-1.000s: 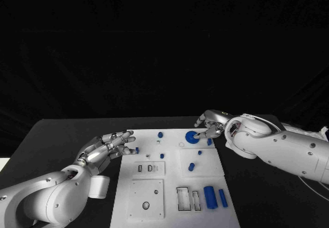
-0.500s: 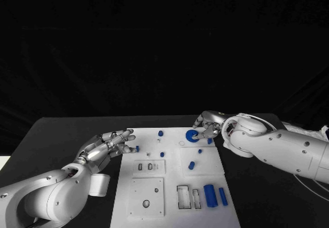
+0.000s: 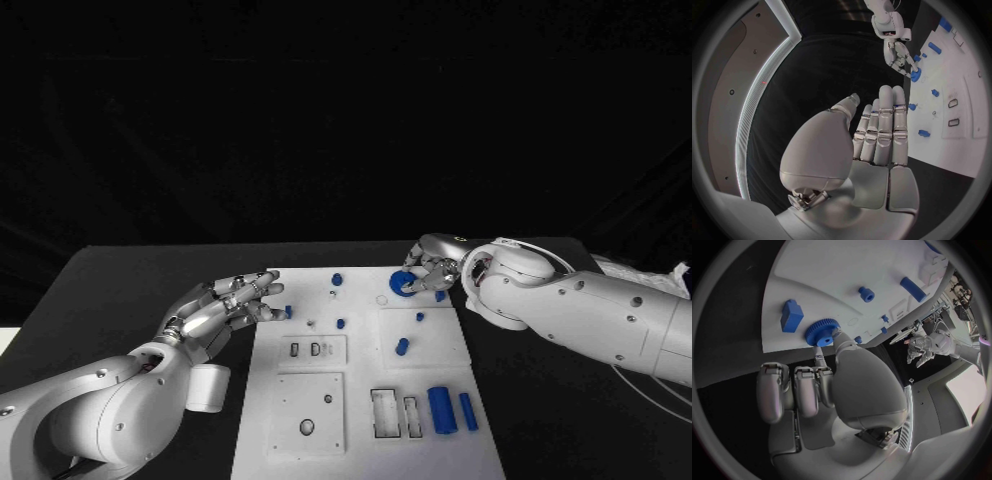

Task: Assemble the parts on the task board

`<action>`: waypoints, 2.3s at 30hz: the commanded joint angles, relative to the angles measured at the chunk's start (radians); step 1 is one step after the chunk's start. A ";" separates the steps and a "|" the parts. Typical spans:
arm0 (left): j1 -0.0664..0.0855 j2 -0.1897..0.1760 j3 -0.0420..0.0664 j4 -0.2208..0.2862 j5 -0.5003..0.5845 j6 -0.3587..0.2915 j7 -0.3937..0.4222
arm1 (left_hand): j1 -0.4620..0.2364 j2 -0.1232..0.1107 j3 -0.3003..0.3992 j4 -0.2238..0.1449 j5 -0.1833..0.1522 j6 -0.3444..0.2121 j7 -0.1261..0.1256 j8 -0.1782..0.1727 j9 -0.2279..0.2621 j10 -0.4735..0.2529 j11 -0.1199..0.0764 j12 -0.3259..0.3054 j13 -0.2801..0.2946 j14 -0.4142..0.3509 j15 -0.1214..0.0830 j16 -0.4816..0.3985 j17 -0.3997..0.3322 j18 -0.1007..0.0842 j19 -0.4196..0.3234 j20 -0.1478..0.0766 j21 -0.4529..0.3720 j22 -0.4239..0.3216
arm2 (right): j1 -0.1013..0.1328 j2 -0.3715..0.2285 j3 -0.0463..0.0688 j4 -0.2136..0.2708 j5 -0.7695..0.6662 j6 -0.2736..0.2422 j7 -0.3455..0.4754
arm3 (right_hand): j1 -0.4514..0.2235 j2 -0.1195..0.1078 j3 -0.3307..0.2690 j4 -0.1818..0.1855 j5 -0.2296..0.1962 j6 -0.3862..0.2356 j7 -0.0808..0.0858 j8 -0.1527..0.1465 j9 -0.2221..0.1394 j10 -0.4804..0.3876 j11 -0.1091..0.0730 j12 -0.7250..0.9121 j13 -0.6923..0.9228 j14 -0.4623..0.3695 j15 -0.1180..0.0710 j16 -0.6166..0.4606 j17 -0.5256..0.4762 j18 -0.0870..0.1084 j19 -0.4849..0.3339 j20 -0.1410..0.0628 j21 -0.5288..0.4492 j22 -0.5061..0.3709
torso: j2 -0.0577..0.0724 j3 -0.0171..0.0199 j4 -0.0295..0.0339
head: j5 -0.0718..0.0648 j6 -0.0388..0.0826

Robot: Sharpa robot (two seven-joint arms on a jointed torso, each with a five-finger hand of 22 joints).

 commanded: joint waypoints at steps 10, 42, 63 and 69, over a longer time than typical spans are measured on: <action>0.001 0.002 0.001 0.000 0.001 0.022 0.002 | 0.006 -0.004 0.000 -0.004 -0.002 -0.005 0.000 -0.002 -0.001 -0.005 -0.002 0.001 -0.001 -0.009 -0.001 0.004 0.001 0.000 -0.006 -0.001 0.002 0.001 | -0.008 0.010 0.000 -0.007 -0.072 0.033 0.010 | 0.045 0.012 0.029 -0.039 -0.014 0.033 -0.001 0.005 0.000 0.091 -0.007 0.015 0.235 0.086 -0.002 0.011 0.167 -0.014 0.020 -0.004 0.014 0.036 | 0.001 0.0006 -0.0002 | 0.002 -0.003; 0.001 0.007 0.001 0.000 0.001 0.025 0.000 | 0.005 -0.002 0.004 -0.005 -0.002 -0.005 0.000 -0.001 -0.001 -0.006 -0.002 0.002 -0.001 -0.010 -0.001 0.005 0.002 0.000 -0.008 -0.001 0.004 0.002 | -0.005 0.110 -0.002 0.127 -0.239 -0.171 0.032 | 0.012 0.030 0.172 -0.088 0.058 0.112 -0.022 -0.010 -0.005 0.108 -0.027 0.046 0.263 0.088 -0.017 0.017 0.180 -0.031 0.051 -0.018 0.052 0.117 | 0.000 -0.0011 0.0016 | 0.017 -0.001; 0.001 0.010 0.001 -0.001 0.001 0.027 -0.001 | 0.004 -0.002 0.004 -0.005 -0.002 -0.005 0.000 -0.001 -0.001 -0.006 -0.002 0.002 -0.001 -0.010 -0.001 0.005 0.002 0.000 -0.008 -0.001 0.004 0.002 | -0.027 0.242 -0.027 0.015 -0.288 -0.091 0.010 | -0.012 0.023 0.191 -0.096 0.015 0.114 -0.020 -0.023 -0.008 0.108 -0.025 0.046 0.263 0.087 -0.015 0.014 0.172 -0.031 0.052 -0.016 0.054 0.122 | 0.001 0.0010 -0.0007 | 0.025 -0.009; 0.001 0.010 0.001 -0.001 0.001 0.027 -0.001 | 0.004 -0.002 0.004 -0.005 -0.002 -0.005 0.000 -0.001 -0.001 -0.006 -0.002 0.002 -0.001 -0.010 -0.001 0.005 0.002 0.000 -0.008 -0.001 0.004 0.002 | -0.028 0.244 -0.028 0.005 -0.296 -0.077 -0.004 | -0.016 0.020 0.192 -0.096 0.010 0.113 -0.019 -0.025 -0.008 0.108 -0.024 0.046 0.263 0.087 -0.015 0.013 0.171 -0.031 0.052 -0.016 0.054 0.122 | 0.001 0.0013 -0.0010 | 0.024 -0.010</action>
